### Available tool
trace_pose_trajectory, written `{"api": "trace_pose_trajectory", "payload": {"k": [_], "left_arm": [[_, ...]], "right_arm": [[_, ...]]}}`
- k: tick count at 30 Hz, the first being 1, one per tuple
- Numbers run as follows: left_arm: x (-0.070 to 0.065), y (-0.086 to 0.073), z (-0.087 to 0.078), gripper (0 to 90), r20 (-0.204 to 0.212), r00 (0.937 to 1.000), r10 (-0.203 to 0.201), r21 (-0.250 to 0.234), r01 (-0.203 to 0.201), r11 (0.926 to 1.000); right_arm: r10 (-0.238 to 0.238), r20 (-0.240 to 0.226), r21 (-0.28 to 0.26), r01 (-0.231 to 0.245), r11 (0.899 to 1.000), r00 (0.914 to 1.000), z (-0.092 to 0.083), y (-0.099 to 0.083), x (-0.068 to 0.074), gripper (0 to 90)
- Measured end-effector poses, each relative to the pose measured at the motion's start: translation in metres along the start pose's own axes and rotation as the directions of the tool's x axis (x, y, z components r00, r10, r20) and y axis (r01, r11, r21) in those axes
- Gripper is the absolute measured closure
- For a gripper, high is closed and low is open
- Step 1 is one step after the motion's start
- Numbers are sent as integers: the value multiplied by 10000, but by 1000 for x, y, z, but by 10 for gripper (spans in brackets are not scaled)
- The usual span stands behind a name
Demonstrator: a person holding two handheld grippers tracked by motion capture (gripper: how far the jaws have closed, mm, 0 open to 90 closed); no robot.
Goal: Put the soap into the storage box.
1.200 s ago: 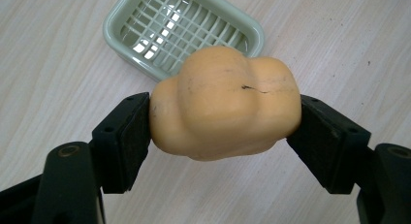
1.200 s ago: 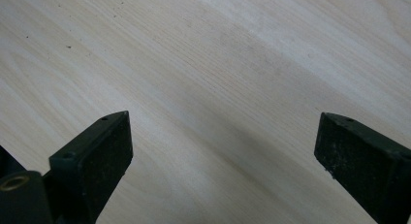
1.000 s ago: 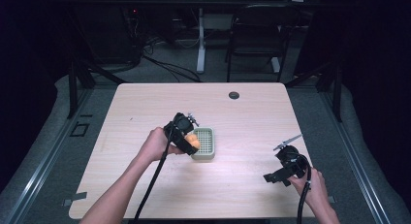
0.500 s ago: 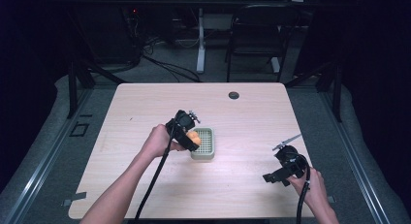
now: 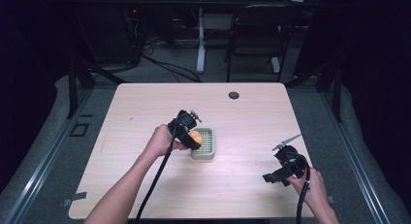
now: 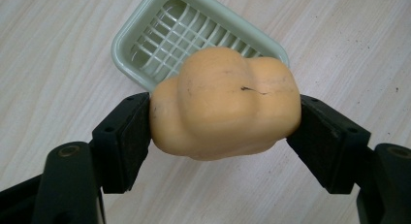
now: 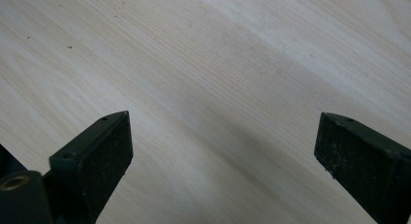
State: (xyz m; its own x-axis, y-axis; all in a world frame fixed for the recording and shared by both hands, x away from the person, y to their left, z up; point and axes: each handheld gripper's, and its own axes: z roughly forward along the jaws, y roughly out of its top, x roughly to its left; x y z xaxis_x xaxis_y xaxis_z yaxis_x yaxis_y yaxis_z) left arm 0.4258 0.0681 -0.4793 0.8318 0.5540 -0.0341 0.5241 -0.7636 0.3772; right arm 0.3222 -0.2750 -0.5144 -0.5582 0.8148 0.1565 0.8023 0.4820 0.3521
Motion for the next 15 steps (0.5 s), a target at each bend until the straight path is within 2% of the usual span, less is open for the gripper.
{"api": "trace_pose_trajectory", "payload": {"k": [15], "left_arm": [[5, 13, 16, 260, 52, 10000, 25, 247, -27, 9997]], "right_arm": [[-110, 158, 130, 108, 9999, 9998, 0, 0, -2, 62]]}}
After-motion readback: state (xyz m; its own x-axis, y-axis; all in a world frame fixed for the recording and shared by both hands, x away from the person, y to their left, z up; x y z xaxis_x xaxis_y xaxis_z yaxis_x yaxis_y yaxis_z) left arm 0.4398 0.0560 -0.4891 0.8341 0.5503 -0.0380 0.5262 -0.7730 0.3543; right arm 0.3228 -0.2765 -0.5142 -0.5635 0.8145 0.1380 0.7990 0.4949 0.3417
